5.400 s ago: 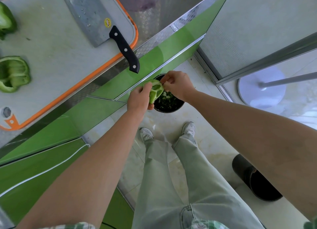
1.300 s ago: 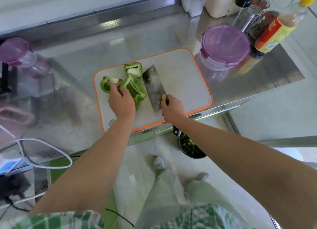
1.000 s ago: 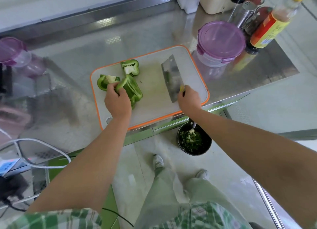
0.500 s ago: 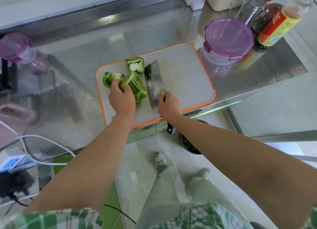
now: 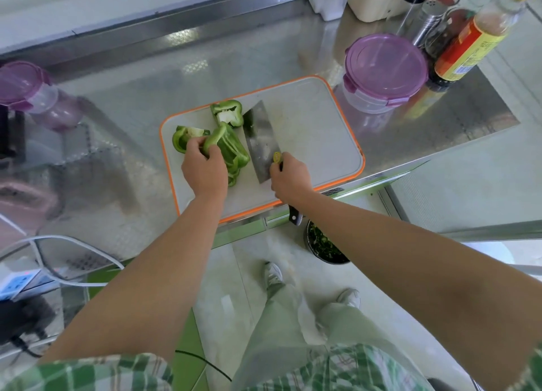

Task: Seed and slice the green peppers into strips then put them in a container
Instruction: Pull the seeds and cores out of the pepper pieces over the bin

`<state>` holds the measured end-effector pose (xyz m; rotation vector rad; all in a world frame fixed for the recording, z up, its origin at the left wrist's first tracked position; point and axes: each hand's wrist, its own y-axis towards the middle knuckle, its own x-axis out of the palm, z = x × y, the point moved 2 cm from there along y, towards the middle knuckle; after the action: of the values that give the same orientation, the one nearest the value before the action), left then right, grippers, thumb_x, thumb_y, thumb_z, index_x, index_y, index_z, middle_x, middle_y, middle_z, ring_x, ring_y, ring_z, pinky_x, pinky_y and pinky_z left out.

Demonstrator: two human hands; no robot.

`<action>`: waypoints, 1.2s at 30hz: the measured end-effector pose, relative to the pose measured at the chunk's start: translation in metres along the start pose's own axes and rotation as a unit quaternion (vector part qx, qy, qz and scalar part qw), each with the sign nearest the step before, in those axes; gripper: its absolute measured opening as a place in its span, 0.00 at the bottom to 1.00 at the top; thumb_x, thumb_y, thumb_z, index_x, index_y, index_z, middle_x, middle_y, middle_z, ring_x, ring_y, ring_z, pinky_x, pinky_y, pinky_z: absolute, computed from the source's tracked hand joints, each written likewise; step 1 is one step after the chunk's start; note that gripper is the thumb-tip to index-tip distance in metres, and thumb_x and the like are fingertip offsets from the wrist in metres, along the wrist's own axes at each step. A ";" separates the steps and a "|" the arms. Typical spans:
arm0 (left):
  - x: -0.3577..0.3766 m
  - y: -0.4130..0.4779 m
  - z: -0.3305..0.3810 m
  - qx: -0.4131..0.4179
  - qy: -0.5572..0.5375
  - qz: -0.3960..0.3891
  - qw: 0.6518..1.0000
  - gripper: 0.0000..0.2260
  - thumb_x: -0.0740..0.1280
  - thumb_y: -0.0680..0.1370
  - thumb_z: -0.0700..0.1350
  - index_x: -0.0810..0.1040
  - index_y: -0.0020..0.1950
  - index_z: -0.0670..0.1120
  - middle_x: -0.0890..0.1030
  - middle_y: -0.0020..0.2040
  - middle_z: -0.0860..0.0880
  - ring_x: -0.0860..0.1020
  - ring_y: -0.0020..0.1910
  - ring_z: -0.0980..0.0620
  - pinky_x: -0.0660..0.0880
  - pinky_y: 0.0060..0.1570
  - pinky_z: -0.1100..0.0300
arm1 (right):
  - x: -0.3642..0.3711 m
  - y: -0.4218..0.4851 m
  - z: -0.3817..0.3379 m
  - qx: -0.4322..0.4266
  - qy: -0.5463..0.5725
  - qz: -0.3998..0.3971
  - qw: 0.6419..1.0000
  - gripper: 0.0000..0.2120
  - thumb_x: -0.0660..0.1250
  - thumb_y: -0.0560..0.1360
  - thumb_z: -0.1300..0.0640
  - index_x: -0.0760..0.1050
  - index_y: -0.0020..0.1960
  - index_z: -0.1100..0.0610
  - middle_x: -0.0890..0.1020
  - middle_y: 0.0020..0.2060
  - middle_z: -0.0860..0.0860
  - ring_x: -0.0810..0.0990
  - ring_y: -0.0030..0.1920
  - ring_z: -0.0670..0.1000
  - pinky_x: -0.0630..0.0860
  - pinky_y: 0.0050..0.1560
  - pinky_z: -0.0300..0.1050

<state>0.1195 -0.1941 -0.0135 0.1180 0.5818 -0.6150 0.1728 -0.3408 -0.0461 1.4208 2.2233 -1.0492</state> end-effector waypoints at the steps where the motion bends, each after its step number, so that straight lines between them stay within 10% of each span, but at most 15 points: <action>1: 0.000 0.000 0.000 -0.001 0.000 -0.002 1.000 0.10 0.60 0.79 0.40 0.77 0.56 0.40 0.76 0.42 0.48 0.73 0.41 0.50 0.67 0.40 0.61 | -0.001 0.000 0.001 0.002 -0.010 0.003 1.000 0.08 0.54 0.80 0.56 0.68 0.46 0.59 0.80 0.43 0.62 0.80 0.44 0.63 0.78 0.46 0.60; 7: 0.001 0.001 0.004 -0.013 -0.002 -0.007 1.000 0.10 0.60 0.79 0.40 0.76 0.56 0.40 0.75 0.42 0.48 0.72 0.40 0.50 0.65 0.38 0.63 | -0.046 0.012 0.032 0.047 -0.034 0.089 0.994 0.06 0.54 0.79 0.58 0.67 0.48 0.60 0.78 0.41 0.60 0.80 0.44 0.62 0.75 0.40 0.51; 12: 0.006 0.000 0.006 -0.013 -0.004 -0.029 0.999 0.10 0.60 0.79 0.40 0.76 0.59 0.41 0.77 0.44 0.48 0.74 0.43 0.49 0.69 0.42 0.60 | -0.022 0.012 0.007 -0.007 -0.008 0.008 1.000 0.10 0.56 0.80 0.55 0.70 0.48 0.60 0.80 0.41 0.62 0.81 0.43 0.63 0.79 0.44 0.62; 21: 0.019 0.008 0.015 0.060 0.080 -0.087 0.991 0.14 0.61 0.78 0.39 0.77 0.62 0.43 0.82 0.52 0.45 0.78 0.51 0.43 0.75 0.53 0.52 | -0.077 0.028 0.040 0.057 0.093 0.063 0.992 0.07 0.57 0.78 0.58 0.67 0.42 0.58 0.76 0.32 0.58 0.70 0.23 0.52 0.69 0.23 0.40; 36: 0.047 0.044 0.021 0.151 0.275 -0.084 0.946 0.12 0.64 0.79 0.39 0.79 0.62 0.44 0.77 0.56 0.40 0.76 0.54 0.40 0.70 0.53 0.50 | -0.105 0.074 0.058 0.041 0.017 0.011 0.999 0.17 0.58 0.81 0.47 0.68 0.39 0.58 0.74 0.27 0.53 0.69 0.22 0.51 0.70 0.22 0.40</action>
<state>0.1862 -0.1877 -0.0250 0.5454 1.0427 -0.8432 0.2788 -0.4328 -0.0541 1.5056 2.2057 -1.1299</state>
